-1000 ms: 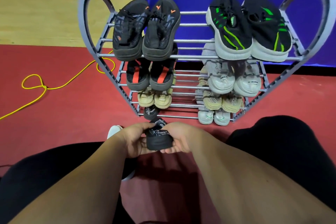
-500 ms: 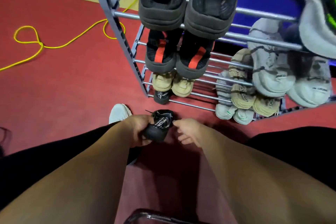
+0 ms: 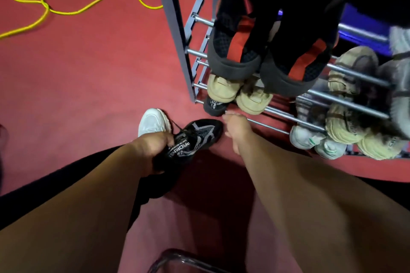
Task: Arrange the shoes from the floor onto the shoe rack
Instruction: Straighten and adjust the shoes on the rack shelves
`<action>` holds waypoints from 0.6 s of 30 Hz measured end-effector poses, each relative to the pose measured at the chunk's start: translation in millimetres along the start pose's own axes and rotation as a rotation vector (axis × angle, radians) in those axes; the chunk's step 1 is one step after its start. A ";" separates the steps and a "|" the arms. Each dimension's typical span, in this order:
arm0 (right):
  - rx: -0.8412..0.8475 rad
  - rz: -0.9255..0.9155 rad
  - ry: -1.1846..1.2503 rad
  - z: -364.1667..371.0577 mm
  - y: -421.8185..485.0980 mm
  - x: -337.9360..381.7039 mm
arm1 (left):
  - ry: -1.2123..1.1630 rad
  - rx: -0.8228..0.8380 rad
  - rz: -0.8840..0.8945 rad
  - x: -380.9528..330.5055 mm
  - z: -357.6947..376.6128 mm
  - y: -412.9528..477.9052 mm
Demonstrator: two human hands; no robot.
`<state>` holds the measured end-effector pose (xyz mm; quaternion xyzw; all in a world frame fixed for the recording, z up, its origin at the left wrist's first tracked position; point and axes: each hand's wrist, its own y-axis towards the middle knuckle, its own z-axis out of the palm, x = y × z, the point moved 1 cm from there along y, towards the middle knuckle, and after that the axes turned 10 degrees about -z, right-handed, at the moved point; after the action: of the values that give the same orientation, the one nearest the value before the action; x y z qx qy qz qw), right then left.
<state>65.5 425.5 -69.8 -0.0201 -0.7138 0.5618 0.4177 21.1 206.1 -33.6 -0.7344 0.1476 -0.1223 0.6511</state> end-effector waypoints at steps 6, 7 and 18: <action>0.081 0.020 0.082 20.7 42.5 -10.5 | -0.063 0.048 0.067 9.5 -5.7 0.3; 0.089 0.044 0.109 22.5 50.6 -12.4 | -0.069 0.054 0.051 10.8 -5.6 1.8; -0.146 -0.137 0.289 -4.2 52.8 -18.2 | -0.074 0.036 -0.016 9.7 -3.0 0.9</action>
<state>56.6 439.2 -123.4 -0.0820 -0.6851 0.4698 0.5506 28.9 199.6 -34.3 -0.7279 0.1151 -0.1029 0.6680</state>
